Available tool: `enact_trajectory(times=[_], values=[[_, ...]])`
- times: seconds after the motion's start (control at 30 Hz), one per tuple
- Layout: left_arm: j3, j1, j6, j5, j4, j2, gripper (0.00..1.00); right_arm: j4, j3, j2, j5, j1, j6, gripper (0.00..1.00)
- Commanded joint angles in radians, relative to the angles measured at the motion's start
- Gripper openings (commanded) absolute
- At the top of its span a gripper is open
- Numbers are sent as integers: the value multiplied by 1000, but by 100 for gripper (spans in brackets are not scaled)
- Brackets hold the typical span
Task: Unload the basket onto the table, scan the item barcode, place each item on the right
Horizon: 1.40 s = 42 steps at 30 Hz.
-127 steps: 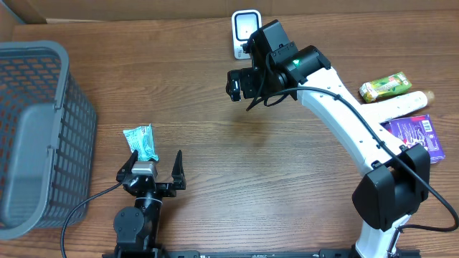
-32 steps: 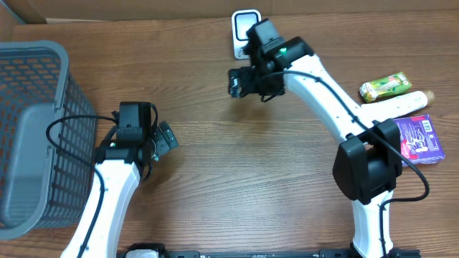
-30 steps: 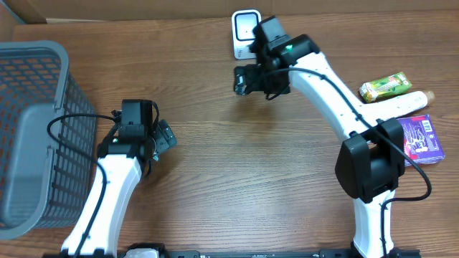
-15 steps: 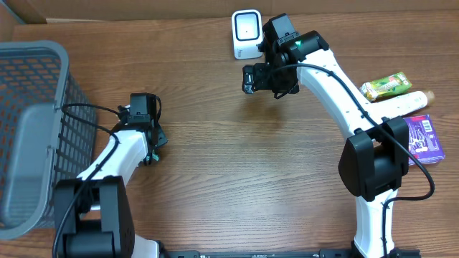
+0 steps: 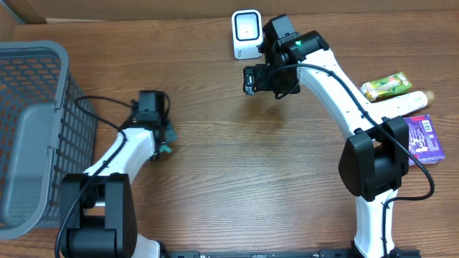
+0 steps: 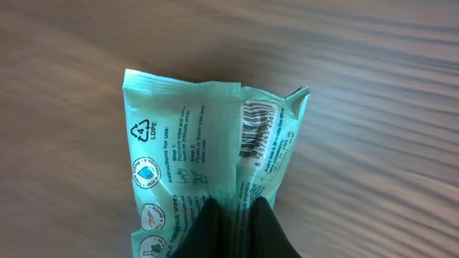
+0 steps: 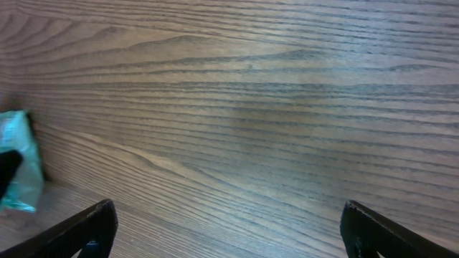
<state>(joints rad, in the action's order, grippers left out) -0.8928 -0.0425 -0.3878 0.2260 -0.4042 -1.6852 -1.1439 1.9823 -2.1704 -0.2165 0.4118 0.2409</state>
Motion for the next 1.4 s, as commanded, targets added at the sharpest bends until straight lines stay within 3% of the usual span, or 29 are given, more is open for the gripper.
enact_trajectory(times=[0.0,0.13,0.37,0.5,0.57,0.77,0.9,1.1,1.37], values=[[-7,-86,31,-245,27,-34,4,3,16,46,18,-39,-10,100],[-57,-157,69,-370,32,-34,4,-14,16,46,17,-102,-10,100],[-241,-266,77,-438,-130,-34,6,-49,16,46,9,-219,-10,100],[-364,-290,77,-385,-262,-34,24,-59,16,46,-67,-263,-11,100],[-478,-283,55,-302,-409,-31,36,-58,16,46,-113,-268,-15,100],[-640,-256,-30,-144,-648,56,45,-68,16,46,-157,-222,-18,100],[-645,-228,-79,-111,-718,200,52,-83,11,46,-164,-156,-10,100],[-605,-206,-127,-97,-808,413,52,-39,-36,46,-159,-28,44,100],[-311,-206,-263,-45,-787,679,52,111,-146,46,-175,57,114,100]])
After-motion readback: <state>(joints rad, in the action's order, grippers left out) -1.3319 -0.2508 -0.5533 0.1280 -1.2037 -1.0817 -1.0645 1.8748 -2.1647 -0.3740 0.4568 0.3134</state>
